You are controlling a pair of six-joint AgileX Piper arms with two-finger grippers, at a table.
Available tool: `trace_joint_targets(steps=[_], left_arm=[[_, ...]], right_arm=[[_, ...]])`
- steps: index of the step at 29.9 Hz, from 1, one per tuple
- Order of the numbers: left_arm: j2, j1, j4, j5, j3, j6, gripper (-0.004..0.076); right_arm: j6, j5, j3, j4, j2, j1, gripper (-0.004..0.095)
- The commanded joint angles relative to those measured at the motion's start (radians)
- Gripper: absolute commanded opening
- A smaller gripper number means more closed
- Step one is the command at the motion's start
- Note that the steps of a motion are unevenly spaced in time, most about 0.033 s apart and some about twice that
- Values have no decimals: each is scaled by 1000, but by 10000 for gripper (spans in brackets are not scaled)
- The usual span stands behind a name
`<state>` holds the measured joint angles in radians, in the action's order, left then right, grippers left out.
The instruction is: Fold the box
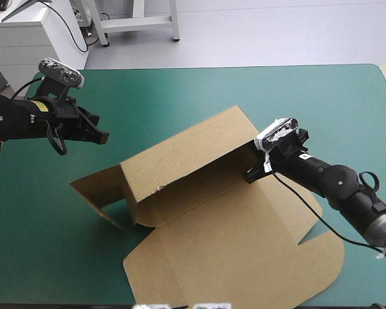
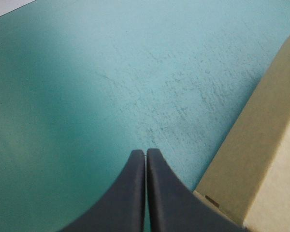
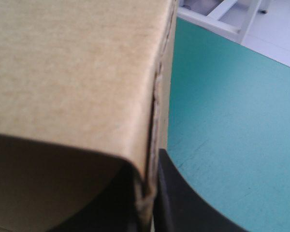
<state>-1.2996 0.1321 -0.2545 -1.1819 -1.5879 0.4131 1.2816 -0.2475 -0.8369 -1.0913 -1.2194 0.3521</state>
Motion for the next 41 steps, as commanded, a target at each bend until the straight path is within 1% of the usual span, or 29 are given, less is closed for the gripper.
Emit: trace_joint_targets(steps=[1, 2, 3, 4, 5, 7, 9, 11, 12, 16, 20, 24, 29, 36, 39, 41], left_arm=[[27, -4, -20, 47, -30, 3, -8], [25, -4, -22, 47, -30, 3, -8], [25, -4, -22, 48, -30, 3, -8], [25, -4, -22, 46, -30, 3, -8], [25, -4, -22, 46, -30, 3, -8], [25, -4, -24, 43, -30, 3, -8], [25, -4, -28, 43, -30, 3, -8], [25, -4, -28, 43, -30, 3, -8], [25, -4, -28, 39, -30, 3, -8], [25, -4, -26, 32, -30, 3, -8], [25, -4, -26, 32, -30, 3, -8], [25, -4, -26, 28, -30, 3, -8], [25, -4, -26, 28, -30, 8, -8], [25, -4, -26, 14, -30, 8, -8], [25, -4, -29, 21, -28, 8, -8], [25, -4, -29, 33, -28, 8, -8]], right_arm=[[-356, -172, -124, 335, -4, -39, -21], [-461, -222, -163, 457, -13, -51, -21], [-558, -269, -195, 543, -19, -62, -21], [-644, -309, -238, 655, -24, -70, -21], [-720, -345, -272, 733, -24, -78, -21], [-831, -424, -330, 833, -24, -91, -21], [-917, -515, -382, 893, -28, -104, -21], [-1006, -601, -416, 917, -28, -116, -21], [-1028, -627, -423, 919, -28, -121, -21], [-1033, -666, -425, 917, -38, -121, -21], [-1069, -659, -425, 934, -92, -121, -21], [-1121, -606, -434, 953, -178, -121, -21], [-1121, -567, -514, 948, -320, -121, -21], [-1111, -564, -683, 951, -499, -121, -20], [-1079, -562, -733, 951, -560, -121, -11], [-1052, -562, -755, 951, -597, -121, 26]])
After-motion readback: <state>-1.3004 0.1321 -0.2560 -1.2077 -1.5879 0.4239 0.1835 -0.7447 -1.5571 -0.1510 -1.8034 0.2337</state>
